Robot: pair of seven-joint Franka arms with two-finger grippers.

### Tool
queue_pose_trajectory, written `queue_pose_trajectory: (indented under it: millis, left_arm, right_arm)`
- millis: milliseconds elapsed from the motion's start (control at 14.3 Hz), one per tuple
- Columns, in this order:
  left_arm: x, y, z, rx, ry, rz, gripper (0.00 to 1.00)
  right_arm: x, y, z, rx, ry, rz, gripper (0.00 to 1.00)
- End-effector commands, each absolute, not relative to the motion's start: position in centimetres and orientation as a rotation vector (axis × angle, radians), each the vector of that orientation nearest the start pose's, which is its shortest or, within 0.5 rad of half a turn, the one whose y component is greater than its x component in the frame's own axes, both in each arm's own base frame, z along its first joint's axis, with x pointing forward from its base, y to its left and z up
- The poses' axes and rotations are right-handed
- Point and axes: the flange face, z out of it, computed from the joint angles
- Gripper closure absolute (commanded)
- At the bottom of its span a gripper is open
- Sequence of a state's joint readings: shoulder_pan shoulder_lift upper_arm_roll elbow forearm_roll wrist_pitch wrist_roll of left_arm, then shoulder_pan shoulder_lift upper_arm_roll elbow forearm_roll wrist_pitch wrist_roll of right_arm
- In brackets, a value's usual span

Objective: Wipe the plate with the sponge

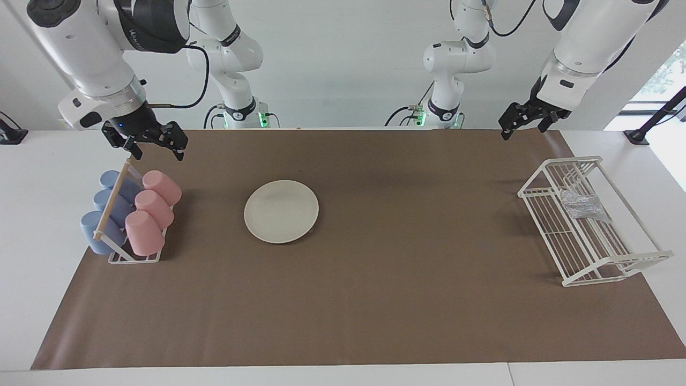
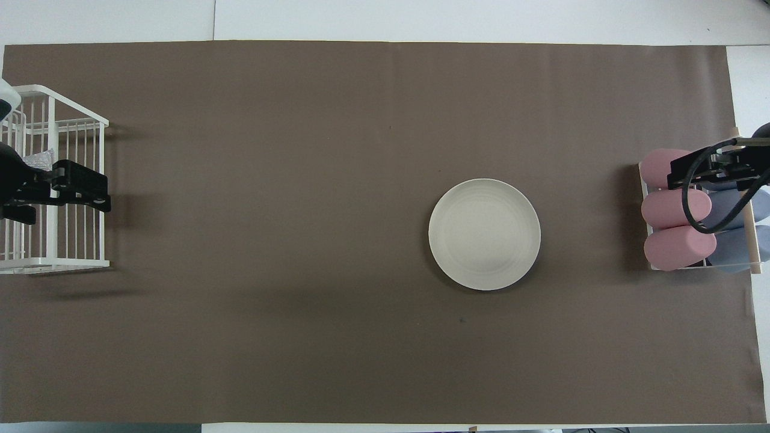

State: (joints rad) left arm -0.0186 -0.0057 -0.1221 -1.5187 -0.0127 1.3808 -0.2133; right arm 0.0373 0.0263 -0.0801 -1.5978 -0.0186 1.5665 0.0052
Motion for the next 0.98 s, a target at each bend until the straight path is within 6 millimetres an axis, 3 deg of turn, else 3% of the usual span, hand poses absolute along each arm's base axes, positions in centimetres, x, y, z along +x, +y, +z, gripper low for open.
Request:
queue_pose_trajectory:
  millis: [0,907]
  left_arm:
    - [52.09,-7.70,63.33,-3.170,-0.061,0.164,0.00]
    - [52.82,-7.34,62.52,-3.177,-0.086,0.096,0.00]
  right_arm:
    - [55.57,-2.40,60.09,-3.160,0.060,0.088,0.00]
    - [55.58,-2.40,60.11,-3.160,0.060,0.085,0.00]
